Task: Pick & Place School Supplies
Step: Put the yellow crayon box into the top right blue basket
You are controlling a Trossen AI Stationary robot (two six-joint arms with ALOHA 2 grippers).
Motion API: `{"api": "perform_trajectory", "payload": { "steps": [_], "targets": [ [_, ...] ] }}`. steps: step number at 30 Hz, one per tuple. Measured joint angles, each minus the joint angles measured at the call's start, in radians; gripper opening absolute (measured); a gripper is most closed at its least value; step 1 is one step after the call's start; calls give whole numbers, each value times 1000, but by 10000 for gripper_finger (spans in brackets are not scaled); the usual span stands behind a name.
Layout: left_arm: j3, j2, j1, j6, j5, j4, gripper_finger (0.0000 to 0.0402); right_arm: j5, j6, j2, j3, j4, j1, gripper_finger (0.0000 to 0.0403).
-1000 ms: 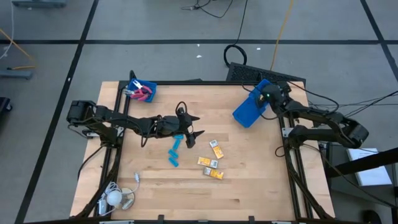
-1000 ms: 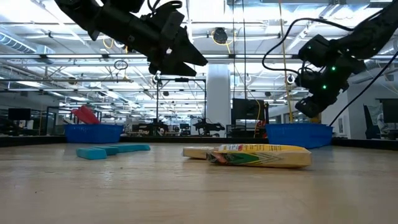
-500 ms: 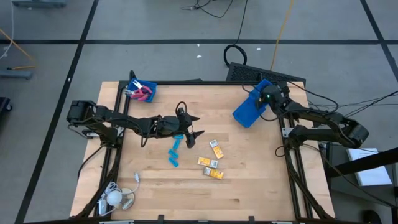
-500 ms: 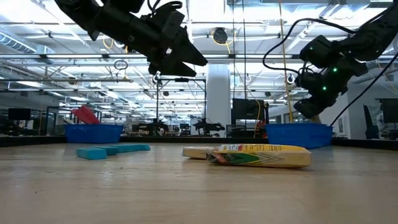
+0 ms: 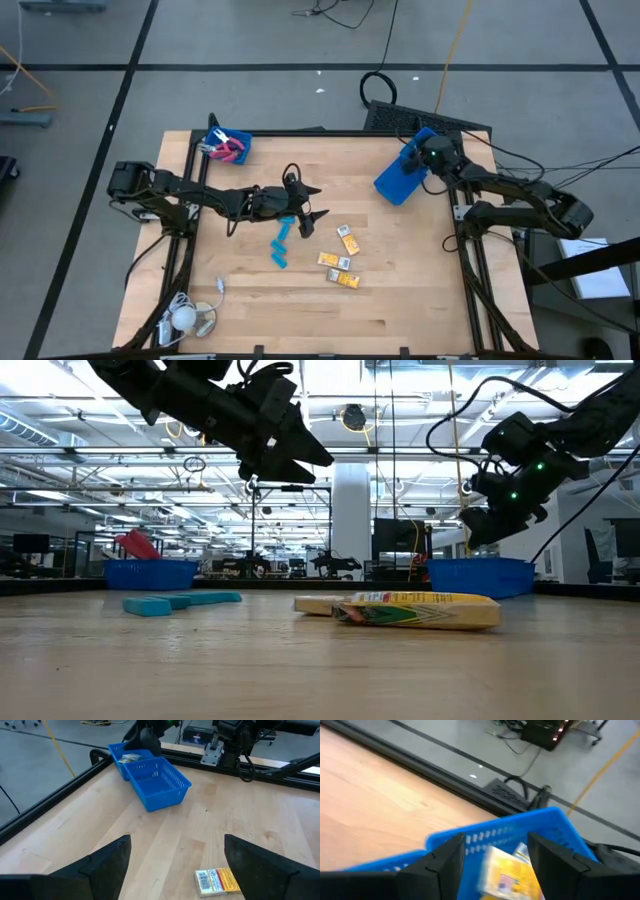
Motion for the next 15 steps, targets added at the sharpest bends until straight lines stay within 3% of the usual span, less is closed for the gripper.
{"api": "perform_trajectory", "payload": {
  "steps": [6, 15],
  "targets": [
    [0, 0, 0, 0, 0, 0, 324, -226, 109, -34, 0, 28, 0, 204],
    [0, 0, -3, 0, 10, -17, 324, -779, 272, -77, 0, 140, 64, 202]
  ]
}}
